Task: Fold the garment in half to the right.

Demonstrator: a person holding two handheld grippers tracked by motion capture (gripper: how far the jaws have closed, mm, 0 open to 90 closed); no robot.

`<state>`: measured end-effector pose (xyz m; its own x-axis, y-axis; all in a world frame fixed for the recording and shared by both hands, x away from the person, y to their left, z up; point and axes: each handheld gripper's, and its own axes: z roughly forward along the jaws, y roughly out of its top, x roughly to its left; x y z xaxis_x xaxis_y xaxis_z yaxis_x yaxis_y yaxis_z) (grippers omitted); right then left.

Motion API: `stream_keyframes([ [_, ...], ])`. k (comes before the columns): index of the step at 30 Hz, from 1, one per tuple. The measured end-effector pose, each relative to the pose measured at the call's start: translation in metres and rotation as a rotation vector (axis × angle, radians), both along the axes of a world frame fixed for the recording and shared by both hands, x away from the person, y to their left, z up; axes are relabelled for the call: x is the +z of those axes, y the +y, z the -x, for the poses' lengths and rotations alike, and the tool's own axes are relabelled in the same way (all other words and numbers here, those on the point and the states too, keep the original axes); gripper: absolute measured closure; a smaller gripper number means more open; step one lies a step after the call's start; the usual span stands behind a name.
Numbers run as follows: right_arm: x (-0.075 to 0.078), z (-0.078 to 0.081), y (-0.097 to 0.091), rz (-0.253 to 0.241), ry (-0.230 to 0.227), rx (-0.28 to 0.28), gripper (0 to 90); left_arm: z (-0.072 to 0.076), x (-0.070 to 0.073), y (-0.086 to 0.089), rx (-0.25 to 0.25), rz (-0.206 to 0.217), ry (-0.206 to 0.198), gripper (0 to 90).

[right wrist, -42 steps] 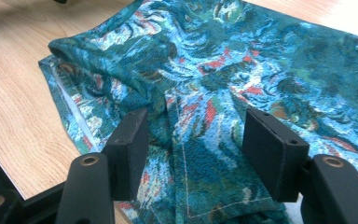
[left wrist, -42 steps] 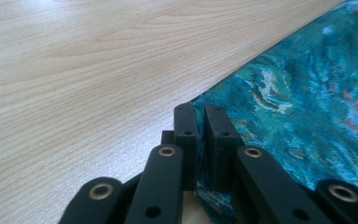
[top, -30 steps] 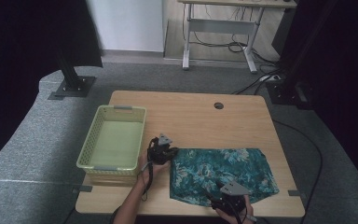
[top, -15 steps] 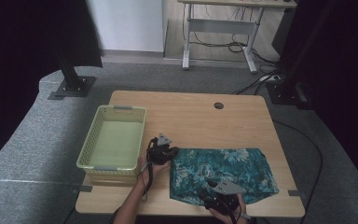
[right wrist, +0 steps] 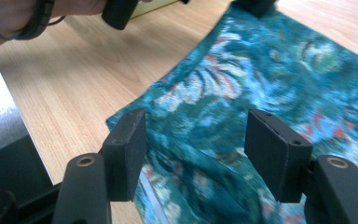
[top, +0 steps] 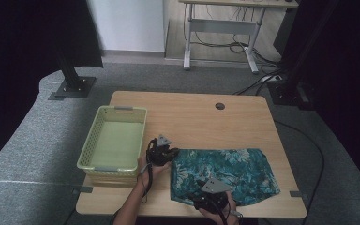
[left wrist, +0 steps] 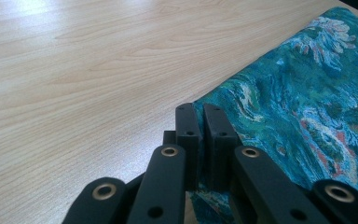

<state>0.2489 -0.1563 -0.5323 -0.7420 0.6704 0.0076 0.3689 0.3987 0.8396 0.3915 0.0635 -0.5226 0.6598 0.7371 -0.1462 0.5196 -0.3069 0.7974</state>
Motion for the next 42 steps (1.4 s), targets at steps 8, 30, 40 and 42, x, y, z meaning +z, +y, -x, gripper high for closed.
stream_keyframes([
  [8,-0.002,-0.003,0.02,0.032,0.015,0.036,37.8,0.001,-0.001,0.0,0.004,-0.004,0.001,86.0],
  [30,-0.02,-0.005,0.063,0.114,0.095,0.087,36.8,0.002,-0.003,0.002,0.013,-0.003,0.014,85.8],
  [40,-0.021,-0.001,0.067,0.136,0.07,0.037,41.9,0.005,-0.008,-0.002,0.011,-0.034,0.014,85.7],
  [42,-0.021,-0.001,0.066,0.133,0.075,0.025,43.2,0.005,-0.009,-0.003,0.009,-0.037,0.012,85.7],
])
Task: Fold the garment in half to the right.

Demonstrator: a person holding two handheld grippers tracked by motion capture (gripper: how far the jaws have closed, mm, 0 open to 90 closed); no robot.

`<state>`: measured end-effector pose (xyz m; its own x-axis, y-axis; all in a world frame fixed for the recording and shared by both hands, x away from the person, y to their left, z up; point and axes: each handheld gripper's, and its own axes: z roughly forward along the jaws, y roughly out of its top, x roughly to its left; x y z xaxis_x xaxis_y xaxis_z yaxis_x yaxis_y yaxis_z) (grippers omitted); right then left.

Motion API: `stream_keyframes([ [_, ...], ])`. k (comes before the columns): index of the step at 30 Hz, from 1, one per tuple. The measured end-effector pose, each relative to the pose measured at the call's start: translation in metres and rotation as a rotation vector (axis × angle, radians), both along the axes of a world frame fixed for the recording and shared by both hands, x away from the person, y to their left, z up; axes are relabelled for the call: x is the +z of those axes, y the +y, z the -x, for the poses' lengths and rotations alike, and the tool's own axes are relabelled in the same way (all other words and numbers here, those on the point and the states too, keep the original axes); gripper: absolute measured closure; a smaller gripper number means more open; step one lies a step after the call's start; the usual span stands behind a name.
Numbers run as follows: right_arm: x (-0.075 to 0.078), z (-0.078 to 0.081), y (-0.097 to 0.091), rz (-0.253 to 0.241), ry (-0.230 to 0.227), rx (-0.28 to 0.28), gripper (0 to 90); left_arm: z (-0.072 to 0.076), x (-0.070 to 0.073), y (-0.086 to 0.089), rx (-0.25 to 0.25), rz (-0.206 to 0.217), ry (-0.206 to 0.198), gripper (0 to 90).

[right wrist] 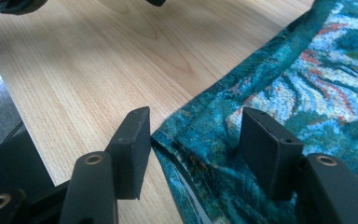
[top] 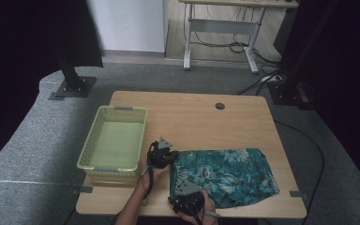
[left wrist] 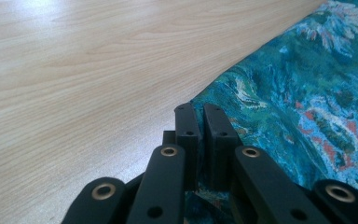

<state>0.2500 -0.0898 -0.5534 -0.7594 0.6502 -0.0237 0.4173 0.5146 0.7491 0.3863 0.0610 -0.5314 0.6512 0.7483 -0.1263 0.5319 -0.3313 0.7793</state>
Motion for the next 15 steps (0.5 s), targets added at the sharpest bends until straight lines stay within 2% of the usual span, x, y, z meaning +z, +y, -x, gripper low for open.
stream_keyframes([
  [4,-0.002,0.0,-0.004,-0.019,-0.011,-0.016,51.6,-0.001,-0.001,-0.002,-0.004,-0.006,0.002,85.7],
  [6,-0.002,0.0,-0.007,-0.023,-0.026,-0.043,62.3,0.0,-0.001,-0.005,-0.006,-0.007,0.001,85.7],
  [9,-0.006,0.001,-0.011,-0.057,-0.049,-0.086,72.5,0.002,-0.001,-0.008,-0.012,-0.015,-0.005,85.7],
  [15,-0.004,0.001,-0.012,-0.055,-0.038,-0.107,79.3,0.003,0.003,-0.005,-0.009,0.01,-0.01,85.7],
])
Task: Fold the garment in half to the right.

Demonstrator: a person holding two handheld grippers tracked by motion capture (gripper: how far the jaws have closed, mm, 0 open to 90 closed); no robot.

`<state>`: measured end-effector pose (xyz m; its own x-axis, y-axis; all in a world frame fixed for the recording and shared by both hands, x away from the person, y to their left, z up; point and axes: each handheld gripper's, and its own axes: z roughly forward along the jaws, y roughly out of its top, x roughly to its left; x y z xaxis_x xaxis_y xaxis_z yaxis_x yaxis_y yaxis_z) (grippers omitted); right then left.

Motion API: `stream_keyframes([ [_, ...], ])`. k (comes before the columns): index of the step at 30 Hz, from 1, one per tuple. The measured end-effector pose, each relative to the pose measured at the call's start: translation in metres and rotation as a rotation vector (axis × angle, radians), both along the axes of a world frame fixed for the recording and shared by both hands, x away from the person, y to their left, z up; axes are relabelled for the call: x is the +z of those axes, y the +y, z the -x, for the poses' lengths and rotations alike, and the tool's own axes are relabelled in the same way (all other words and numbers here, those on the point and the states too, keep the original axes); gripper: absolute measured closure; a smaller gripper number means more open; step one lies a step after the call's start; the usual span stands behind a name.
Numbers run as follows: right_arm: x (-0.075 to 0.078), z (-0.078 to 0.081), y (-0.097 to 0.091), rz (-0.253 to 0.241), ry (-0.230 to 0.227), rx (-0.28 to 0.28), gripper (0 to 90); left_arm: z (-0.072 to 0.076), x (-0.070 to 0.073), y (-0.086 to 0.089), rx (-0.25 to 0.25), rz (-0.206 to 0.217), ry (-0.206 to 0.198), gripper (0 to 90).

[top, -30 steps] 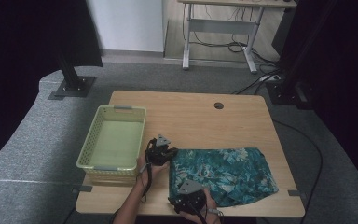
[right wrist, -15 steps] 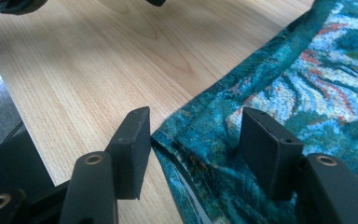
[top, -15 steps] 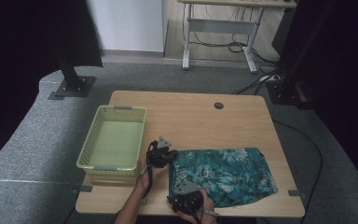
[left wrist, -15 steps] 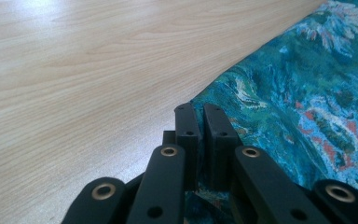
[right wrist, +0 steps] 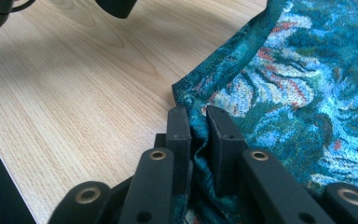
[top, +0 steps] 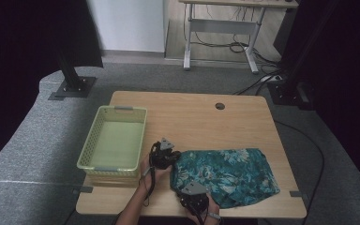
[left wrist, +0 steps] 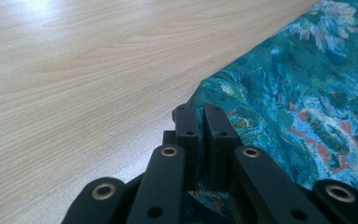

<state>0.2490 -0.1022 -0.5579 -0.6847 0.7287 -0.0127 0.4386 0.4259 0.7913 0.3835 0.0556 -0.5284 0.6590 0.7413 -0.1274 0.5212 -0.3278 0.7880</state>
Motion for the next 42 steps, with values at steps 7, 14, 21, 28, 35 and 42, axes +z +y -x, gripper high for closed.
stream_keyframes([
  [7,0.001,-0.003,-0.003,-0.026,0.03,-0.009,82.0,0.0,0.001,0.0,-0.003,0.012,0.002,85.7],
  [14,0.004,-0.005,-0.007,-0.06,0.047,-0.001,82.4,0.0,0.004,0.001,-0.004,0.059,0.009,85.8],
  [21,0.011,-0.004,-0.007,-0.082,0.037,-0.003,82.4,0.0,0.01,0.001,-0.004,0.047,-0.006,85.8],
  [28,0.015,-0.005,-0.014,-0.138,0.04,0.014,82.4,0.0,0.012,0.001,0.018,0.052,0.006,85.9],
  [35,0.019,-0.005,-0.018,-0.201,0.033,0.02,82.4,0.0,0.026,-0.003,0.023,0.035,0.019,86.0],
  [42,0.023,-0.007,-0.021,-0.232,0.027,0.015,82.5,-0.002,0.035,-0.012,0.01,-0.002,0.008,86.0],
])
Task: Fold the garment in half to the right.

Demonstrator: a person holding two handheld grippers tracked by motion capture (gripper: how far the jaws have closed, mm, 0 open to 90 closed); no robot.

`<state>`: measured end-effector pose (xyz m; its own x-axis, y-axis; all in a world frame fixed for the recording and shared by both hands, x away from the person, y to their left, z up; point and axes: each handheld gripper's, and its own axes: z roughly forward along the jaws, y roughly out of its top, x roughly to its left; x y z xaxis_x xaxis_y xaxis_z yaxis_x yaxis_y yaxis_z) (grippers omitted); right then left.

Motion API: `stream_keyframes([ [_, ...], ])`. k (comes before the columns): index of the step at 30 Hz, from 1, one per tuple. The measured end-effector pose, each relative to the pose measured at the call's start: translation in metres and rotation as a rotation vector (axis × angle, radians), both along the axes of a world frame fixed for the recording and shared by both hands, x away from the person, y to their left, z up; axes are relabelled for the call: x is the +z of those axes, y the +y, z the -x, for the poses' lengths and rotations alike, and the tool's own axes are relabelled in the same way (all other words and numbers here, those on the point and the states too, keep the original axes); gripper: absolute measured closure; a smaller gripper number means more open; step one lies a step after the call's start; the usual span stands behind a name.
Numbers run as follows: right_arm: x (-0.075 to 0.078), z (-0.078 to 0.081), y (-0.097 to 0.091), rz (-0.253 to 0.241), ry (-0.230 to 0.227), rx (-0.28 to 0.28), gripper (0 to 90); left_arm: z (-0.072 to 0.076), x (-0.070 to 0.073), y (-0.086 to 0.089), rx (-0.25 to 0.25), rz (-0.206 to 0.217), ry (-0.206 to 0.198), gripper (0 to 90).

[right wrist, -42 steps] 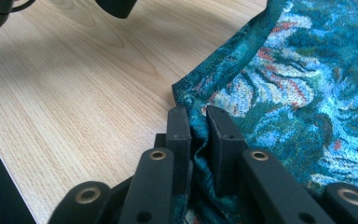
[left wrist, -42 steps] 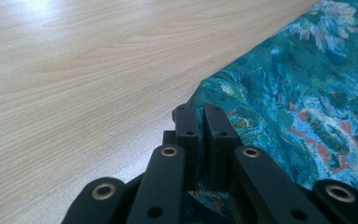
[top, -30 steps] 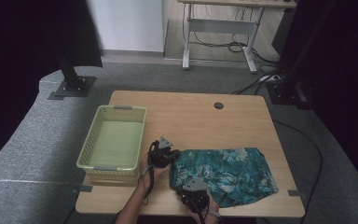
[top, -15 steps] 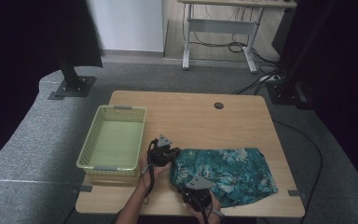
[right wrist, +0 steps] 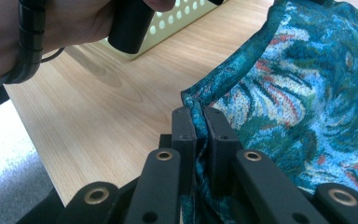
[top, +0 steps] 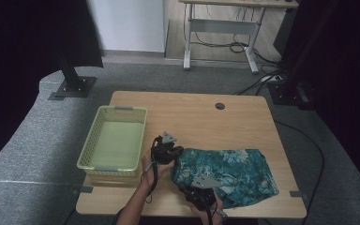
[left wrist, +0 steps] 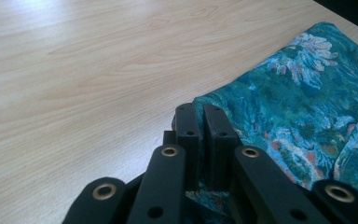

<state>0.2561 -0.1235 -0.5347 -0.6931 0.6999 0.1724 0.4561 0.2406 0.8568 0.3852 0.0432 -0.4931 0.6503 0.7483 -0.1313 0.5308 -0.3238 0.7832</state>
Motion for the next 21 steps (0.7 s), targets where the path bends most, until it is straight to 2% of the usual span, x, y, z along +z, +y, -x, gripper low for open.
stream_keyframes([
  [5,0.007,-0.002,0.001,0.003,-0.013,-0.009,82.7,-0.001,0.013,-0.006,-0.011,-0.018,-0.021,86.0],
  [14,0.015,-0.003,0.004,0.009,-0.014,-0.023,82.9,-0.004,0.022,-0.004,-0.014,-0.034,-0.022,86.0],
  [21,0.018,-0.006,0.021,0.016,0.0,-0.012,83.2,-0.005,0.034,0.003,-0.008,-0.041,-0.046,86.0],
])
